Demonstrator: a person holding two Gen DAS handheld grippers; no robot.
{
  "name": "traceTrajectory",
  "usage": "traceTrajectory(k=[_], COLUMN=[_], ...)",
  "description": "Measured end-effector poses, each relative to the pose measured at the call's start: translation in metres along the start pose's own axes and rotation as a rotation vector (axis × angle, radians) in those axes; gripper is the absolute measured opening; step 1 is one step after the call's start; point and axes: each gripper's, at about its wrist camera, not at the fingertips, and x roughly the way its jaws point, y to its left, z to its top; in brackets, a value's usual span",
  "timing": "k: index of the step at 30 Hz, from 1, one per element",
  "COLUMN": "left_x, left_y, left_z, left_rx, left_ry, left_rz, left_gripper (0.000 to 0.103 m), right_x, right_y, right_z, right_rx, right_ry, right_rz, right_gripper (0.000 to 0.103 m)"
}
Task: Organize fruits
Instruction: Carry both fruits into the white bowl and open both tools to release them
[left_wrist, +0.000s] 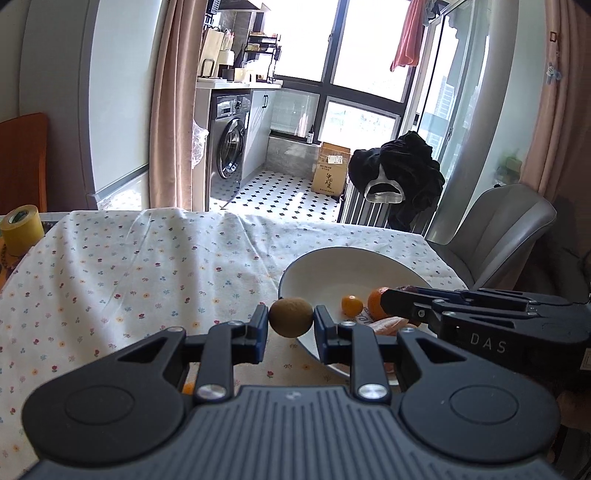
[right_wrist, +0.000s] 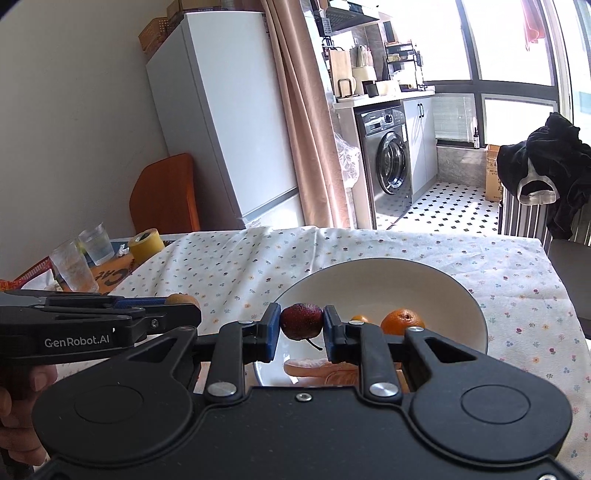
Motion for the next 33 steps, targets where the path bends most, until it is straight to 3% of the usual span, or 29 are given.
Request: traceTrajectory(k=[21, 33], left_x=[0.066, 0.047], left_y=[-0.009, -0.005], left_z=[0.010, 0.008], left_rx=[-0.027, -0.020], left_ry=[0.070, 0.064], left_rz=[-0.052, -0.012], left_gripper=[0.025, 0.027], right_x=[0.017, 0.021], right_y=[-0.039, -0.039], right_z=[0.008, 0.007], right_rx=[0.058, 0.069], right_ry=[0.007, 0.012], right_rz=[-0.114, -0.083], right_gripper=[0.023, 0.023])
